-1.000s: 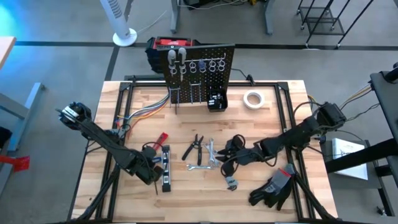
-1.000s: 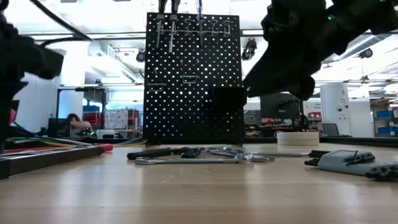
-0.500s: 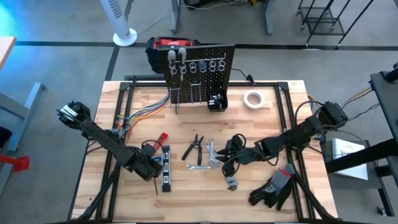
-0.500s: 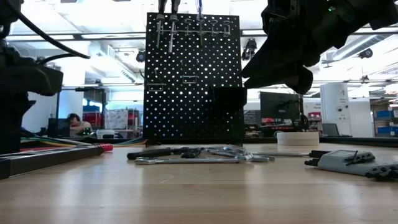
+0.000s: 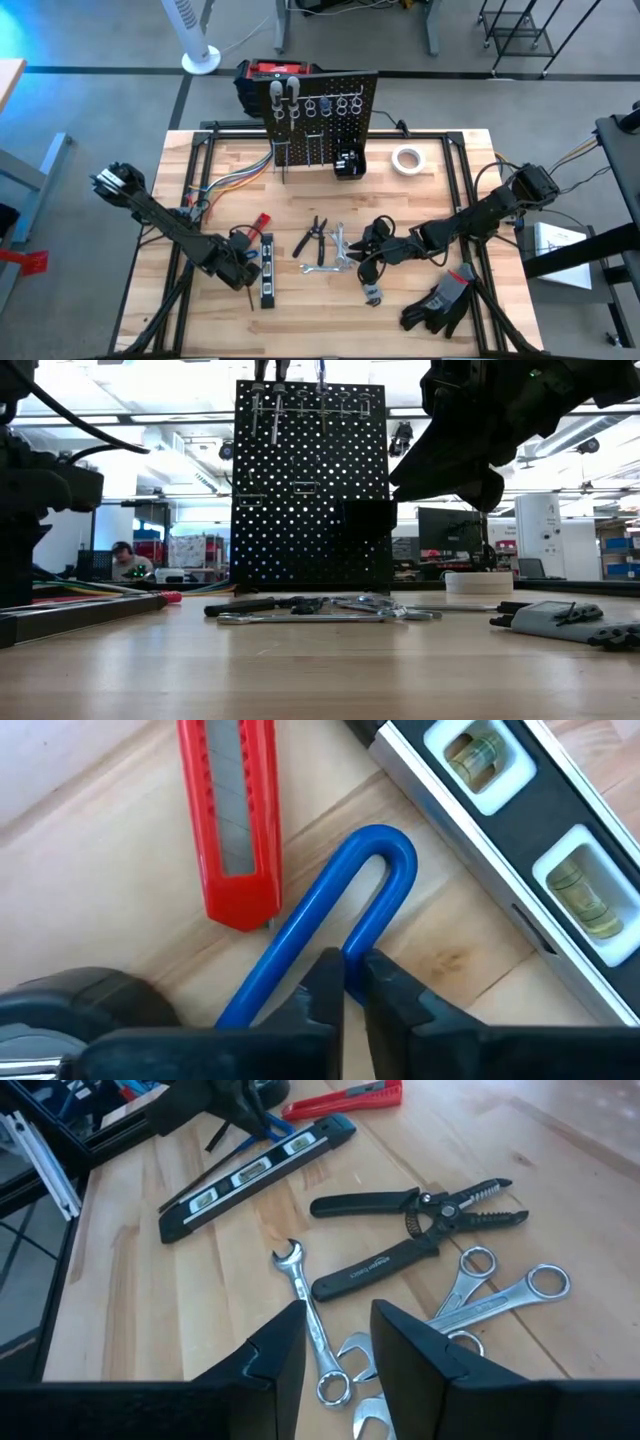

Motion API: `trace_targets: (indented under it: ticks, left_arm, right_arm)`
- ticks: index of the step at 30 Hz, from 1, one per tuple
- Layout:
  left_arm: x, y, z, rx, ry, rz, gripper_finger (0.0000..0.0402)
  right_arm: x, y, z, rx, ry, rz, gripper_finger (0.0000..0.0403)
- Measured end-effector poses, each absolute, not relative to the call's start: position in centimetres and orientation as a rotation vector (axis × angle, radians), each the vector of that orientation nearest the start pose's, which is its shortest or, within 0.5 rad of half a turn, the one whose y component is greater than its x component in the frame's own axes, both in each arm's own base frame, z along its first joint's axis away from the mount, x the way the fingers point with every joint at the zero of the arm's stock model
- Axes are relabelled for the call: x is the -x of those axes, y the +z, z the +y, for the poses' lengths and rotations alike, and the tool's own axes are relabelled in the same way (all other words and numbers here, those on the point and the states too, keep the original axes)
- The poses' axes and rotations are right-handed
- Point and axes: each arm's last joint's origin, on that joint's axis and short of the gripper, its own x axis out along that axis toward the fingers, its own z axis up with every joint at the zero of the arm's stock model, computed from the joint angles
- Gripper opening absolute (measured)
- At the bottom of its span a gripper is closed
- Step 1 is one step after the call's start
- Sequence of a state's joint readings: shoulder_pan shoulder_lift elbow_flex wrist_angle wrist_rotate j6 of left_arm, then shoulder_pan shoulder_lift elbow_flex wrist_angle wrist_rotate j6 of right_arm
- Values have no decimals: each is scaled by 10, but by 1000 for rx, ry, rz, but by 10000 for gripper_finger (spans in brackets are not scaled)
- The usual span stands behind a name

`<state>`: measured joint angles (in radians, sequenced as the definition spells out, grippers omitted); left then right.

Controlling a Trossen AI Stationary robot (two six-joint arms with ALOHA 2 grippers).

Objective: Hang tools onto peg board
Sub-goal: Hang the pick tool on the peg board, then hang the spirit level on the peg board

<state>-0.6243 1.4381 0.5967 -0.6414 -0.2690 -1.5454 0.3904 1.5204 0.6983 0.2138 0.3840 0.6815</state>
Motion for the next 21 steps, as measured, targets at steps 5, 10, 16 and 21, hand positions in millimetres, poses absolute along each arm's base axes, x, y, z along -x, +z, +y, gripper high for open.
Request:
trace_targets:
  ticks: [5, 10, 16, 21]
  left_arm:
    - [-182, 148, -117, 567, 723, 1086, 3]
    - [-205, 195, -130, 458, 649, 960, 3]
    - [-217, 244, -138, 367, 586, 942, 2]
    - [-215, 247, -139, 415, 570, 1016, 1]
  right_arm:
    - [-277, 175, 102, -434, -183, 536, 98]
    - [-277, 175, 102, -435, -183, 533, 102]
    - [-278, 176, 102, -491, -195, 522, 111]
    - [-281, 181, 103, -559, -185, 453, 122]
